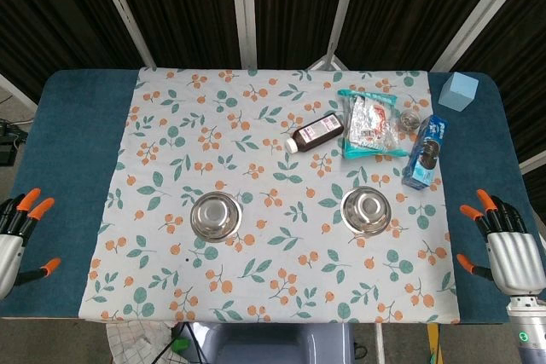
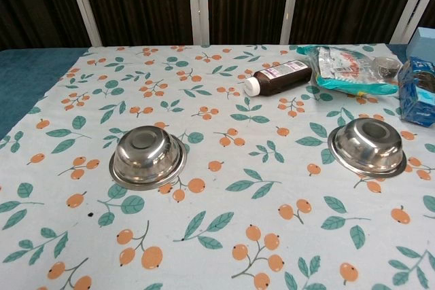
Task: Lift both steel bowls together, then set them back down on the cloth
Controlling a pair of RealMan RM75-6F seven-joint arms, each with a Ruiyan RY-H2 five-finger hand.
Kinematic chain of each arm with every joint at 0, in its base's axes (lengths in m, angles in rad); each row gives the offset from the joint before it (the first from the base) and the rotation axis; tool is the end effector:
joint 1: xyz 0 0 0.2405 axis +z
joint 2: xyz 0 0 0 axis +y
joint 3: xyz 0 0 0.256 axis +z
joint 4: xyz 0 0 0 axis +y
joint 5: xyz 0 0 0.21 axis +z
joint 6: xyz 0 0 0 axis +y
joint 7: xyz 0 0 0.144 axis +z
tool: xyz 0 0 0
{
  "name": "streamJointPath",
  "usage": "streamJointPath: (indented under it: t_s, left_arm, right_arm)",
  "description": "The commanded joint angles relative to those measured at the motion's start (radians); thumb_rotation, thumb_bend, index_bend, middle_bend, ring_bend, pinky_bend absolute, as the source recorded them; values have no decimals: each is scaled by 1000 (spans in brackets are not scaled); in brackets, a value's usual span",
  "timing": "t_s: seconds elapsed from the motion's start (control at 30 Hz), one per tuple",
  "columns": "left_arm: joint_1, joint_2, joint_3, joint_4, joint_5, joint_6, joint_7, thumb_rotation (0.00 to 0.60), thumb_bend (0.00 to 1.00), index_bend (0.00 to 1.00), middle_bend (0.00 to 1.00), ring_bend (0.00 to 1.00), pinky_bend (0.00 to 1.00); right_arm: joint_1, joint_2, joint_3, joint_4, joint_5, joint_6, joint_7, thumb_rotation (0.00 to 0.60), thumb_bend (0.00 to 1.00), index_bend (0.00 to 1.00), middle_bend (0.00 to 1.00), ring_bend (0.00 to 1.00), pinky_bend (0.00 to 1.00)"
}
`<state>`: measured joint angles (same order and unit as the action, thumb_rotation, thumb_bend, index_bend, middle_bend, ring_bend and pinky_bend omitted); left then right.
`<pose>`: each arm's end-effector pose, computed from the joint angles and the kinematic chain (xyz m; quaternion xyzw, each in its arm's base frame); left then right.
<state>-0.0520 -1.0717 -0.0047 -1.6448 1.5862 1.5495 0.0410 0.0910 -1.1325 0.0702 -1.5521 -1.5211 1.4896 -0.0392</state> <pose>-0.3023 0.1609 0.1686 -0.6193 -0.3567 -0.3845 0.5843 -0.3157 -0.1880 0.1630 0.6101 -0.3486 0.3777 0.6030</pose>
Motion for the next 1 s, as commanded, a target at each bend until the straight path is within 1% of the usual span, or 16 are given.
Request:
streamJointPath:
  t_s: [0.03,0.2,0.4,0.47,0.67,0.9,1.0]
  left_arm:
    - [0,1,-3,-6,-9,-4,6,600,66,145,0,0,63]
    - [-9,-5,-2,-2,-1,-17,11,600,65,145,0,0,63]
    - [-6,-26,-9,28,44,35,21,600,104,144,0,0,63]
    - [-1,-26,-9,32,42,42,11,600,103,144,0,0,63]
    - [6,-3,-7,13,5,24,-27,600,98,142,0,0,63]
    - [1,-7,-3,8,23,22,-20,600,98,142,0,0,63]
    - [1,-11,2,9,34,23,-17,600,98,142,0,0,63]
  right_arm:
    - [0,1,1,1,3,-2,4,600,129,259,52,77,121]
    - [0,0,1,1,9,-7,8,600,128,259,51,77,121]
    - [-2,-5,1,-15,11,-4,13,600,129,259,52,77,121]
    - [-2,-5,-1,-22,16,-11,21,600,129,259,52,77,121]
    - [3,0,-14,-38,27,-48,17,600,129,260,51,77,120]
    - [7,1,-19,-56,30,-64,24,600,120,259,51,77,120]
    - [26,-15,-18,-55,28,-92,21,600,114,259,52,77,120]
